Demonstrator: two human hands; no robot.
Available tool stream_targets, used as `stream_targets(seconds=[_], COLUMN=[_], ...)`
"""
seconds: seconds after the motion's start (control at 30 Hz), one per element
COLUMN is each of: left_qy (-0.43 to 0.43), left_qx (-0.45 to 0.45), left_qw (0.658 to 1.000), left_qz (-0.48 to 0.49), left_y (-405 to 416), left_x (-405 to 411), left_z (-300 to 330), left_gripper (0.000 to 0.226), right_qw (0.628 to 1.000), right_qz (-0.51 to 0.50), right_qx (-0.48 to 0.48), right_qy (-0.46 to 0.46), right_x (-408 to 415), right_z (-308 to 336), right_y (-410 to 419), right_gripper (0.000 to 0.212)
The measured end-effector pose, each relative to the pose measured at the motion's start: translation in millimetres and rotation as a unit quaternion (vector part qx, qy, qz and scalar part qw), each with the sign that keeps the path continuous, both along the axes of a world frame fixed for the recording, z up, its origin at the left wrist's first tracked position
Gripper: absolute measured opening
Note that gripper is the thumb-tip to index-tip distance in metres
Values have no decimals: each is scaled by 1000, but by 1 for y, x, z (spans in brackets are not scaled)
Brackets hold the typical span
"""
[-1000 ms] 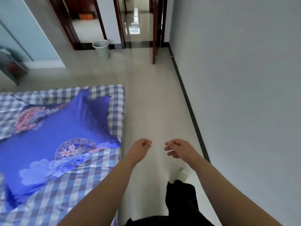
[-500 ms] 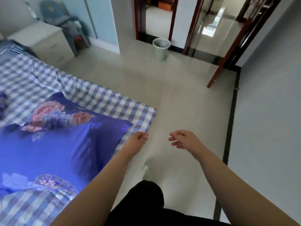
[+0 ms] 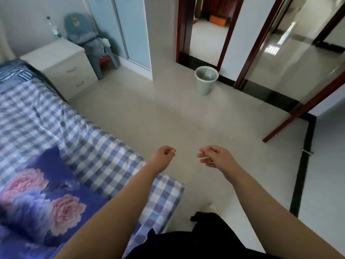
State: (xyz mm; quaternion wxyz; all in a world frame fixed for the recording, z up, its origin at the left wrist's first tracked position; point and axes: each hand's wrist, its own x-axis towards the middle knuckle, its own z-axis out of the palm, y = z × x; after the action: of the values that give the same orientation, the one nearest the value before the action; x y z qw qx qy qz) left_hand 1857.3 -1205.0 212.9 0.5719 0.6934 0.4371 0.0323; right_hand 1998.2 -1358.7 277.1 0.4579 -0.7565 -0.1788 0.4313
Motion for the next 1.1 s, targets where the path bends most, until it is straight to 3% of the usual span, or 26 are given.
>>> stream_targets(seconds=[0.3, 0.47, 0.7, 1.1], left_qy=[36, 31, 3, 69], left_qx=[-20, -52, -59, -59], left_qw=[986, 965, 914, 859], left_qz=[162, 255, 401, 504], left_y=[138, 207, 345, 618], left_x=[144, 183, 159, 19], left_z=[-34, -26, -27, -16], left_gripper=[17, 19, 18, 18], right_qw=[986, 968, 919, 861], right_qz=[167, 248, 387, 497], right_qx=[-24, -37, -27, -33], right_qy=[8, 22, 73, 100], right_x=[191, 237, 185, 50], right_z=[-21, -27, -33, -25], right_y=[198, 317, 516, 833], right_gripper=[19, 20, 19, 22])
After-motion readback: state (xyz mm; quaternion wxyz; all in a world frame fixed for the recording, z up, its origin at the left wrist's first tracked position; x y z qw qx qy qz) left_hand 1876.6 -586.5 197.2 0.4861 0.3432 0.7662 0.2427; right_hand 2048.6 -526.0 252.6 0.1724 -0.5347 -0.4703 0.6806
